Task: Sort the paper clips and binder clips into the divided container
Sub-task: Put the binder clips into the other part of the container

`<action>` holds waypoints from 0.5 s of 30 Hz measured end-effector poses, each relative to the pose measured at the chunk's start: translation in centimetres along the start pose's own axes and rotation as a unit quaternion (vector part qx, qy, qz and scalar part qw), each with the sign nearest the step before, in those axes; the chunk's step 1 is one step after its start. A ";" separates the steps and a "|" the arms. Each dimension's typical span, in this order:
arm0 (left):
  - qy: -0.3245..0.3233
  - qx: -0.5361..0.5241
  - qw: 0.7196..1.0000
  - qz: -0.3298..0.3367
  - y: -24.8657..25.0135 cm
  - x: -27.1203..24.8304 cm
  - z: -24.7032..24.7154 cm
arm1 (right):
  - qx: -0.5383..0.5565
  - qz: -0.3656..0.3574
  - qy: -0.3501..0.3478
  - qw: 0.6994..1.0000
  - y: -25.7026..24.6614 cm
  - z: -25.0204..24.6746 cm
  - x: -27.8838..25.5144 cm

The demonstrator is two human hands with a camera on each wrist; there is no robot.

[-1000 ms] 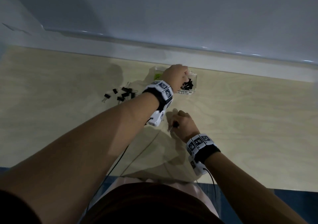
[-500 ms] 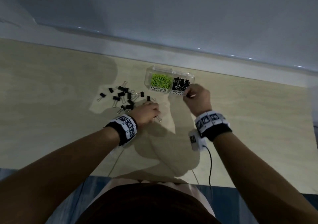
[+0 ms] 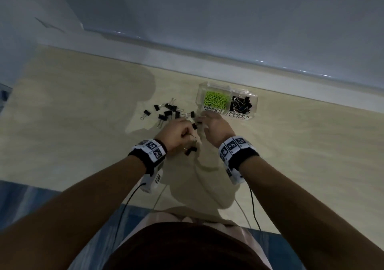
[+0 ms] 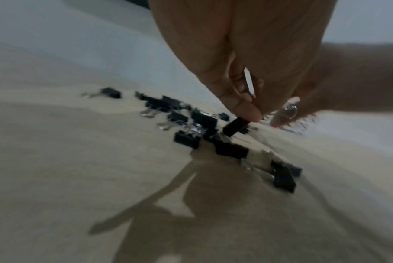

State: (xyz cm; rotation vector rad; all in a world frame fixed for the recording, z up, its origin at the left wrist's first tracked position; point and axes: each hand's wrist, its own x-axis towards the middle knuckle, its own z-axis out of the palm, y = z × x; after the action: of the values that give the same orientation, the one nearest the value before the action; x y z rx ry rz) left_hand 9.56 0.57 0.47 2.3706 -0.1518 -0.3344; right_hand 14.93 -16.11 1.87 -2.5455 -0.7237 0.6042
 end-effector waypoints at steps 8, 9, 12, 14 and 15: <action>0.119 -0.085 0.983 -0.110 -3.5 -1.7 -0.5 | -0.085 -0.017 -0.065 0.994 -0.9 1.4 1.7; 0.121 -0.075 0.984 -0.104 -3.6 -1.8 -0.4 | -0.076 -0.015 -0.061 0.995 -0.7 1.6 1.7; 0.112 -0.038 0.990 -0.075 -3.8 -1.9 -0.4 | -0.050 0.019 -0.050 0.997 -0.3 1.9 1.7; 0.083 0.001 0.996 -0.045 -3.9 -2.1 -0.4 | -0.040 0.032 -0.048 0.997 -0.2 2.0 1.8; 0.062 0.024 0.997 -0.032 -4.1 -2.1 -0.3 | -0.039 0.032 -0.047 0.998 -0.2 2.0 1.8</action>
State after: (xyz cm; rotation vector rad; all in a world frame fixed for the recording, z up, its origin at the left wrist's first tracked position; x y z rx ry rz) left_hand 7.68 4.16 -1.65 2.4400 -0.0263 -0.2158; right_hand 15.18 -14.38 -0.15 -2.6348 -0.7120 0.7356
